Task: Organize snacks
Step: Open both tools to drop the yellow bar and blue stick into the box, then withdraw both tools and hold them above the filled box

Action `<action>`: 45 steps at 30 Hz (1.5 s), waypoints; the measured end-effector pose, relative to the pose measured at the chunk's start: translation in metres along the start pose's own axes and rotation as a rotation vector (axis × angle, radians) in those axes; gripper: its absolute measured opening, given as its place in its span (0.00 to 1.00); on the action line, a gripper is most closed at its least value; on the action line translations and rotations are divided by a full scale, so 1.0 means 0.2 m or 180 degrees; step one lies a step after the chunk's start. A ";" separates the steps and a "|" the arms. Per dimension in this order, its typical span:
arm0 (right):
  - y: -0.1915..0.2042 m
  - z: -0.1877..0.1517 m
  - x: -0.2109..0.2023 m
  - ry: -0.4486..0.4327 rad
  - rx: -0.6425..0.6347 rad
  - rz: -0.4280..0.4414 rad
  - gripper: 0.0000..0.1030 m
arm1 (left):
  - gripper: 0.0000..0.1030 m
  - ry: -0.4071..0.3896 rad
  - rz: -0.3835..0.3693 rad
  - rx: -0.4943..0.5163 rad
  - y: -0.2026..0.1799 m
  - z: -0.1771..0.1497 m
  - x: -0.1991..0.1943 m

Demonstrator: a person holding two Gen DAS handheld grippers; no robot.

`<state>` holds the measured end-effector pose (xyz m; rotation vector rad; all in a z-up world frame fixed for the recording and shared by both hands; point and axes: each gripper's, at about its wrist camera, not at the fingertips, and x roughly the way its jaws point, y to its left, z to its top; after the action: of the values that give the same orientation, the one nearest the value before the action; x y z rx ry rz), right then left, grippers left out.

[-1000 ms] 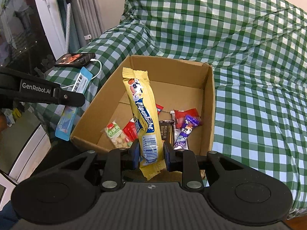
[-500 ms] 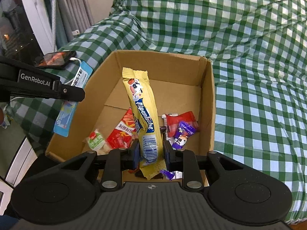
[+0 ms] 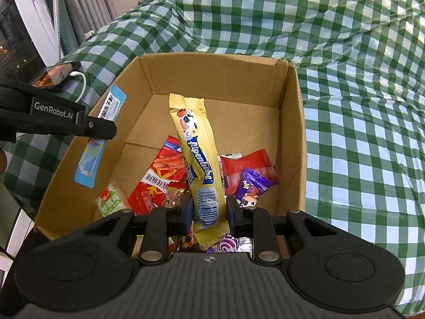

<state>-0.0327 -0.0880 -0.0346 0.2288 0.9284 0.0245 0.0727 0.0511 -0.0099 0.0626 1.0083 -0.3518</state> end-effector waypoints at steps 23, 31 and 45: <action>0.08 -0.24 -0.29 -0.0112 0.0288 -0.0126 0.87 | 1.00 0.0097 0.0469 0.0087 0.06 -0.23 -0.31; 0.20 -0.36 -0.50 -0.0366 0.0105 -0.0173 0.91 | 1.00 -0.0070 0.0479 0.0204 0.02 -0.40 -0.53; 0.26 -0.52 -0.72 -0.0649 -0.0033 -0.0272 0.92 | 1.00 -0.0368 0.0719 0.0456 -0.04 -0.63 -0.74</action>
<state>-0.1976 -0.0363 0.0303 0.1783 0.7339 -0.0717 -0.1049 0.1084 0.0476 0.2804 0.8507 -0.2178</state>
